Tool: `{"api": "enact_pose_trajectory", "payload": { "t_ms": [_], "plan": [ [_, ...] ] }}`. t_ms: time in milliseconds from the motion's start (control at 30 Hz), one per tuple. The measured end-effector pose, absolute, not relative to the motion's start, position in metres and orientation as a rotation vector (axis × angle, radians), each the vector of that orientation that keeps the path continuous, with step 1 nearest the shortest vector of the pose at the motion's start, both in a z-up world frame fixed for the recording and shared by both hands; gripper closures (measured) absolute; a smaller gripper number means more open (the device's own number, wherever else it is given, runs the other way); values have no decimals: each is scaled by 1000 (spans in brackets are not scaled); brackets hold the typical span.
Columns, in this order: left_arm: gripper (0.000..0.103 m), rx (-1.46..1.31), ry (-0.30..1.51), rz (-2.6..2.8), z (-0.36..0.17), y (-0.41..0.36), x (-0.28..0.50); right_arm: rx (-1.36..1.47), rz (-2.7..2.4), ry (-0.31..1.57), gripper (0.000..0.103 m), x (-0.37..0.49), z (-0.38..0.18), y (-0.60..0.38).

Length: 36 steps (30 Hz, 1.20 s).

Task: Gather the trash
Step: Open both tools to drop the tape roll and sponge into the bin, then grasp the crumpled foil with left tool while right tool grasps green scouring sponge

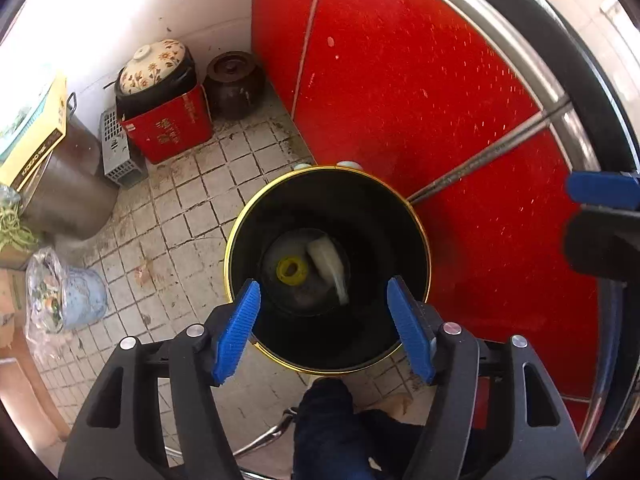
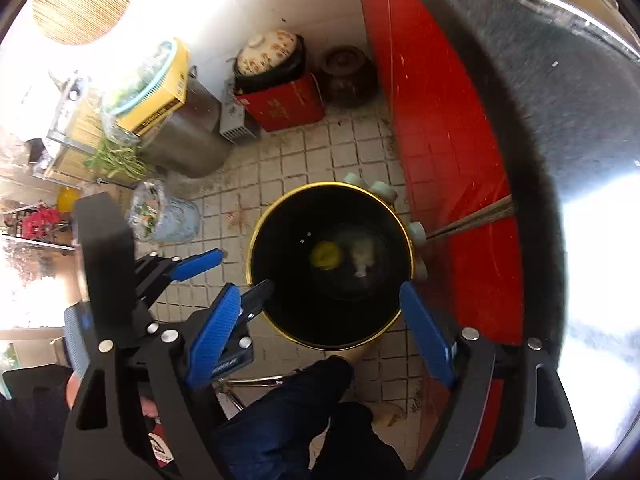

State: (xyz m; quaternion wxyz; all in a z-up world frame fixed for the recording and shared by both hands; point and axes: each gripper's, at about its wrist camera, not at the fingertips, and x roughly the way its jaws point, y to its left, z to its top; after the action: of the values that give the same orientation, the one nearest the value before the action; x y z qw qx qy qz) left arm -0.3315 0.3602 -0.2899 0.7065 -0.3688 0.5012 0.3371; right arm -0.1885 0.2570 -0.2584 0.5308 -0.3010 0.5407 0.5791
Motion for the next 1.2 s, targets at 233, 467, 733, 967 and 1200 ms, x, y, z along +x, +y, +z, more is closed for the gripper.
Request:
{"api": "enact_pose_trajectory", "payload": {
  "t_ms": [233, 467, 733, 967, 1200],
  "plan": [
    [8, -754, 1069, 769, -225, 350, -333, -533, 1390, 1219, 11, -159, -175, 194],
    [7, -517, 1042, 620, -141, 317, -260, -300, 1073, 1083, 7, -89, -104, 66],
    [7, -310, 983, 238, -71, 218, -105, -57, 594, 1027, 7, -25, -93, -125],
    [7, -210, 1015, 34, -54, 104, -21, 123, 321, 1032, 7, -2, -99, -268],
    [7, -132, 1065, -25, -53, 40, 13, 160, 250, 1024, 7, 9, -111, -327]
  ]
}}
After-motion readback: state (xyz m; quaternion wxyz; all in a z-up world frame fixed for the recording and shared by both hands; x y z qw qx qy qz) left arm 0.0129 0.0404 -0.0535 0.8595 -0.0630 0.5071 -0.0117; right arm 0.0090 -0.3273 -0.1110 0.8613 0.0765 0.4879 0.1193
